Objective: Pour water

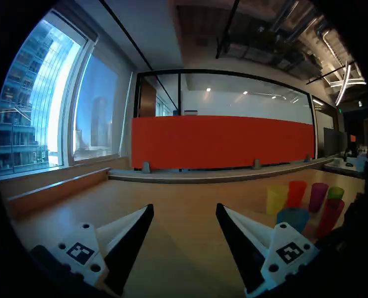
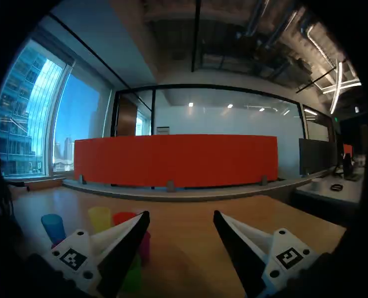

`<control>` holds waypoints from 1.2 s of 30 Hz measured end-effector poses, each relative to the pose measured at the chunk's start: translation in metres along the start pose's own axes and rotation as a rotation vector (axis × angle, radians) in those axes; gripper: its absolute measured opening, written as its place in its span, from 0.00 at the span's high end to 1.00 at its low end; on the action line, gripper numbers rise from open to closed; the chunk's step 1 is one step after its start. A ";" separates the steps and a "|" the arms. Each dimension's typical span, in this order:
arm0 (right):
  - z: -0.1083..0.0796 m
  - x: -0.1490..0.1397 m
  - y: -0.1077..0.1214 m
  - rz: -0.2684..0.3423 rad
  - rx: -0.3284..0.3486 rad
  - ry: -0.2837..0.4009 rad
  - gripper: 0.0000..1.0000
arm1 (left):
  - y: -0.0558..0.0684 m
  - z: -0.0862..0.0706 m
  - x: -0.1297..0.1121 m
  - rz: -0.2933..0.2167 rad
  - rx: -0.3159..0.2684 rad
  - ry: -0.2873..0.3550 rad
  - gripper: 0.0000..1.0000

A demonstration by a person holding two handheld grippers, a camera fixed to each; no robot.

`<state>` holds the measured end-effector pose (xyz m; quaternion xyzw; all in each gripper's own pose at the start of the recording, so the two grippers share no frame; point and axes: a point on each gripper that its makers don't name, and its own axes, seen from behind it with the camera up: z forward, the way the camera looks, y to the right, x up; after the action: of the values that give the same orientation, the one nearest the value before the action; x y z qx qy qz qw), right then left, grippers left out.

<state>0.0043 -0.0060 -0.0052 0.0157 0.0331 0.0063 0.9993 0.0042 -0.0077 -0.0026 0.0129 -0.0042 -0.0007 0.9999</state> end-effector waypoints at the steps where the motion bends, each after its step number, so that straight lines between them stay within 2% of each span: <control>1: 0.000 -0.002 0.000 0.001 -0.001 -0.003 0.01 | 0.000 0.000 0.000 0.000 0.000 0.000 0.07; 24: 0.002 -0.026 0.010 0.029 -0.033 -0.037 0.01 | 0.000 0.000 0.000 0.000 0.000 0.000 0.07; 36: 0.002 -0.028 0.008 0.002 -0.034 -0.051 0.01 | 0.000 0.000 0.000 0.000 0.000 0.000 0.07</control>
<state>-0.0238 0.0017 -0.0008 -0.0013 0.0075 0.0075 0.9999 0.0047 -0.0076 -0.0029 0.0129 -0.0042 -0.0007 0.9999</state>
